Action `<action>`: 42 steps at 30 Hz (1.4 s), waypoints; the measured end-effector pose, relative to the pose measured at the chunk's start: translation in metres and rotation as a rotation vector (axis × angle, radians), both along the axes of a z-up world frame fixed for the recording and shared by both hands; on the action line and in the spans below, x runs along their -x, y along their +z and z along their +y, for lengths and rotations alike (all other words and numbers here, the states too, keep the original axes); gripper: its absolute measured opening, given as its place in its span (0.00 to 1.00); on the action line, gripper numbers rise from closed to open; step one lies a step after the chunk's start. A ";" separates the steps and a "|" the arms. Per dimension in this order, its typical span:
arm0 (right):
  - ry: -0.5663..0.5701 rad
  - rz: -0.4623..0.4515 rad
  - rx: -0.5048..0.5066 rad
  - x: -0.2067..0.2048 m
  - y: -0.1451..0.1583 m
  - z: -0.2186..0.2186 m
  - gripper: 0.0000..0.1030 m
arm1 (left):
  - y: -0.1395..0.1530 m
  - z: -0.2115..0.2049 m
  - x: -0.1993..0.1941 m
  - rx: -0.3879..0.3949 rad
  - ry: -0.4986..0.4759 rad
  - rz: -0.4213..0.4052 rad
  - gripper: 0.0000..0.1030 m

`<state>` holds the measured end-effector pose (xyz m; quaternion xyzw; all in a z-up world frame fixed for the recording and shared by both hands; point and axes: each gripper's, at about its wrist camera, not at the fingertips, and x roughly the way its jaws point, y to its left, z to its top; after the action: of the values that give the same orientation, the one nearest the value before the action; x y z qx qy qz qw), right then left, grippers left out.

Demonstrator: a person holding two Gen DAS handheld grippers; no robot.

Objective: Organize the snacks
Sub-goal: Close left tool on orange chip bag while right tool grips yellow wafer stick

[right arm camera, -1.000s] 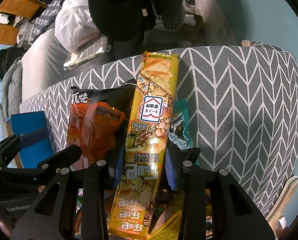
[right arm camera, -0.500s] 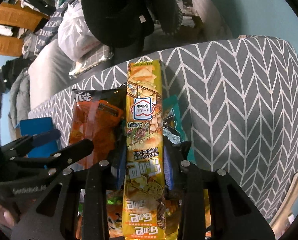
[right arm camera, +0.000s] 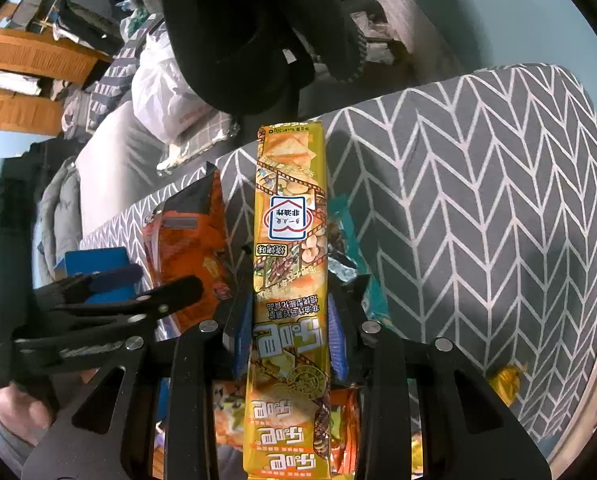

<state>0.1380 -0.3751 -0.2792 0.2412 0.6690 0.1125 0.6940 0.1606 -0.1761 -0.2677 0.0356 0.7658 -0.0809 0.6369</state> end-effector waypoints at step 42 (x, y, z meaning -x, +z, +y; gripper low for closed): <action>0.245 -0.183 0.135 0.031 0.080 0.074 0.31 | 0.135 0.080 0.079 -0.022 -0.069 -0.358 0.61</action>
<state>0.1071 -0.3012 -0.1997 0.0993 0.6334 0.1729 0.7477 0.0816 -0.0962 -0.1322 0.0827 0.6392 -0.0869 0.7596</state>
